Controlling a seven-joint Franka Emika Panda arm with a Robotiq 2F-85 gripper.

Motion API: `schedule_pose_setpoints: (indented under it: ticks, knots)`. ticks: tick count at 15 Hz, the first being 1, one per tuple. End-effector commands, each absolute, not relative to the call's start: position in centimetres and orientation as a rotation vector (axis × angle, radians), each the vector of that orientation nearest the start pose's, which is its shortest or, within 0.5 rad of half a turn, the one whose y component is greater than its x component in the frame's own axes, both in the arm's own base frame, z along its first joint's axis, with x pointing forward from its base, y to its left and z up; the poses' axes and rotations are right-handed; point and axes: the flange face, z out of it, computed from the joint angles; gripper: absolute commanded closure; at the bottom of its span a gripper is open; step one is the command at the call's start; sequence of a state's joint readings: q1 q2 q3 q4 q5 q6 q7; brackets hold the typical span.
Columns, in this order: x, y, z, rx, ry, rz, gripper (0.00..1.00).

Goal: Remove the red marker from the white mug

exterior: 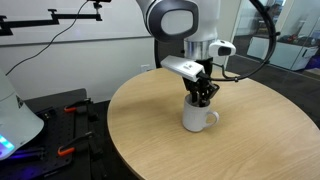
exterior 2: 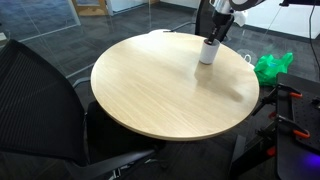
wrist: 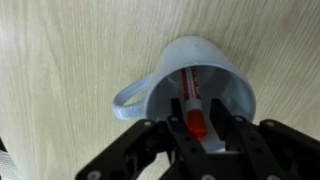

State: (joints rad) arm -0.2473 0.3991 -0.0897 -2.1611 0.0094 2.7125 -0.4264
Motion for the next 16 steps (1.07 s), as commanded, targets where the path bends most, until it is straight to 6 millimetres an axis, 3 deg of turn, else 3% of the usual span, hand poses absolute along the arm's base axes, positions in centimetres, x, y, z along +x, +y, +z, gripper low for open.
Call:
schedule_pose_setpoints:
  ticks: [1, 9, 10, 11, 13, 16]
  knots:
    - [56.03, -19.38, 21.87, -3.204, -0.155, -0.248, 0.63]
    - [56.65, -19.51, 21.10, -3.196, -0.166, -0.289, 0.64]
    - [56.67, -19.54, 21.05, -3.196, -0.167, -0.299, 0.69]
    - [56.69, -19.50, 21.05, -3.195, -0.167, -0.312, 0.88]
    - [56.75, -19.43, 21.04, -3.195, -0.172, -0.333, 1.00]
    - [56.59, -19.23, 21.37, -3.195, -0.176, -0.360, 0.95]
